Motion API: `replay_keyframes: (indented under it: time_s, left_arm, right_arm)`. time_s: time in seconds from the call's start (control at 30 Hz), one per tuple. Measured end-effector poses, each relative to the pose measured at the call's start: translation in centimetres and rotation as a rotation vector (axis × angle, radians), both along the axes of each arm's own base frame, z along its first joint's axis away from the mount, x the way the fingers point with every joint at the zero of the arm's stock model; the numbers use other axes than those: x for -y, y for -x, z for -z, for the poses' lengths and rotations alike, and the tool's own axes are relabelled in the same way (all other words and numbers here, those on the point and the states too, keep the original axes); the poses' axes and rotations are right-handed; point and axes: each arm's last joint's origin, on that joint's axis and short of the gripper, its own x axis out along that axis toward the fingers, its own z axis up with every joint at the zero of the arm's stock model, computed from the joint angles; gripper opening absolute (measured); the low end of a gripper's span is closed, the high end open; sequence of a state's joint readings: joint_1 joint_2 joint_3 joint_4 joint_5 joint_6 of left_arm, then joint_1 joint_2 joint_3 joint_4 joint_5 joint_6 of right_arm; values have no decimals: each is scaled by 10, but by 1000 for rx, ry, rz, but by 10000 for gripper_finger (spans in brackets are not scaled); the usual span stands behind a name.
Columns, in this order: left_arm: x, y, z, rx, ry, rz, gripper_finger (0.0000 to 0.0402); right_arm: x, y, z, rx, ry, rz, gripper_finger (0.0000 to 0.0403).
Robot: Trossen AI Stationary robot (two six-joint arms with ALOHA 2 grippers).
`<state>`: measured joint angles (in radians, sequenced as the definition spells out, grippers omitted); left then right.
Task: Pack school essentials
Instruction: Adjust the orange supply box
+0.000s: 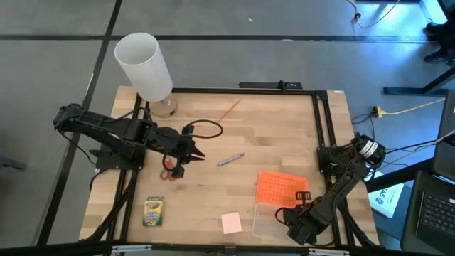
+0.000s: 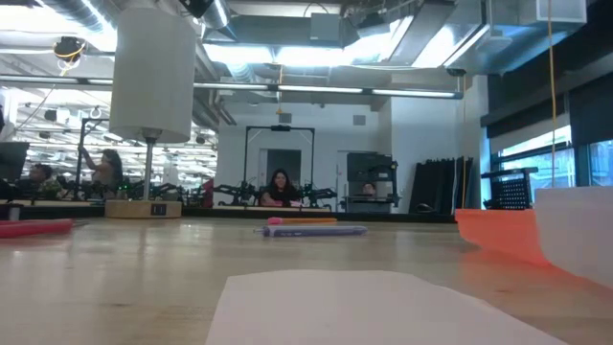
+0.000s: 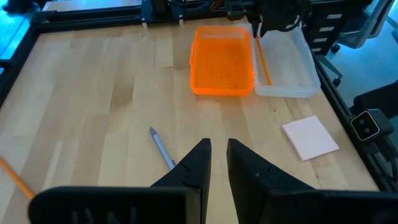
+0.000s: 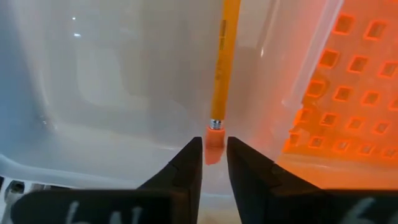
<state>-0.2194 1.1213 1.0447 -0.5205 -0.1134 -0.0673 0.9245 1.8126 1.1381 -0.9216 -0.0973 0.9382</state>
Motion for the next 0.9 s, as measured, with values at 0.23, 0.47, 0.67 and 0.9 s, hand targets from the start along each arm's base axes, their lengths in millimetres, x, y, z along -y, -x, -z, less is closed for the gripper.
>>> replay_keyframes:
  time_s: [0.23,0.47,0.67,0.9]
  left_arm:
    - [0,0,0,0,0,0,47]
    - [0,0,0,0,0,0,47]
    - [0,0,0,0,0,0,47]
    - [0,0,0,0,0,0,47]
  right_arm:
    - [0,-1,0,3,-3,32,97]
    - [7,-9,0,-17,-14,90,114]
    - [13,-17,0,-22,-12,120,111]
    - [25,-24,-1,8,62,153,110]
